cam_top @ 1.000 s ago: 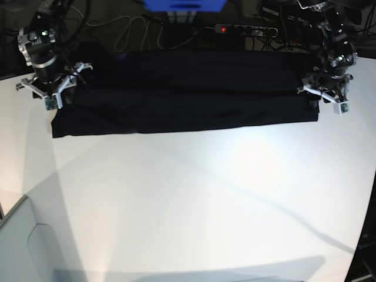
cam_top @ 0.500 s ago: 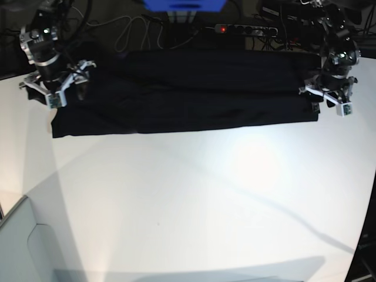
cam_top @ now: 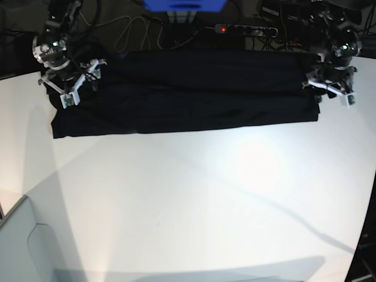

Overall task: Fold the T-shirt properly
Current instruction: 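Hold the folded strip edges and adjust them toward the robot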

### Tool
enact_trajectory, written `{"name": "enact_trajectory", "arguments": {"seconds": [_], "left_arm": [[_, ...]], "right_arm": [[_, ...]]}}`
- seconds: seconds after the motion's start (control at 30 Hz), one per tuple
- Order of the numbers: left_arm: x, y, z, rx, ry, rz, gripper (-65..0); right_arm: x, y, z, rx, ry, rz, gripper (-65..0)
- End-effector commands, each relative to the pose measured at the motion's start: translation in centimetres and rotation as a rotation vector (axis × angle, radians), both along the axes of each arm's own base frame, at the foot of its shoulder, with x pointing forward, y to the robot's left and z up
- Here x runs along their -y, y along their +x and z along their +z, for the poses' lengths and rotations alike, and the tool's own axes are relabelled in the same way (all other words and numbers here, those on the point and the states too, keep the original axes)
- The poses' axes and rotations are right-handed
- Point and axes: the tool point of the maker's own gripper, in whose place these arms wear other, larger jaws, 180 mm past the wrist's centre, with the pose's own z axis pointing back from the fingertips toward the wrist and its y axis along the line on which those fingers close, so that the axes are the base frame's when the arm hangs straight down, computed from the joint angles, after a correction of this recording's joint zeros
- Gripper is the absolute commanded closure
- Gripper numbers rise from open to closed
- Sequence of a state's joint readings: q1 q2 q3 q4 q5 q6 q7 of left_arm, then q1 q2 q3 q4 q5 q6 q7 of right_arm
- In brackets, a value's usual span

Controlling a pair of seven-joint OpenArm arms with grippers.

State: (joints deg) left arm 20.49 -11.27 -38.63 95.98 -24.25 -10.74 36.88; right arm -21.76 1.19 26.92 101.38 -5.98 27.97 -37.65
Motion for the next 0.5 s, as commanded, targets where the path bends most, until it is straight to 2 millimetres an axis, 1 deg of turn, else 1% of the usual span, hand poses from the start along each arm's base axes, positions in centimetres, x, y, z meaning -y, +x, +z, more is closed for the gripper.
{"name": "enact_trajectory", "arguments": {"seconds": [0.0, 0.1, 0.33, 0.47], "left_arm": [[-0.4, 0.3, 1.0, 0.032, 0.012, -0.002, -31.5], [-0.1, -0.2, 0.4, 0.028, -0.026, 0.008, -31.5], [-0.2, -1.6, -2.8, -0.015, -0.144, 0.072, -31.5], [0.0, -1.9, -3.2, -0.013, -0.179, 0.085, -31.4]], "right_arm": [[0.4, 0.4, 0.3, 0.013, -0.009, 0.006, -48.3], [0.4, 0.5, -0.1, 0.005, -0.003, 0.002, -48.3], [0.4, 0.4, -0.2, 0.004, 0.001, 0.001, -48.3], [0.4, 0.4, -0.3, 0.002, 0.002, 0.000, -48.3]]}}
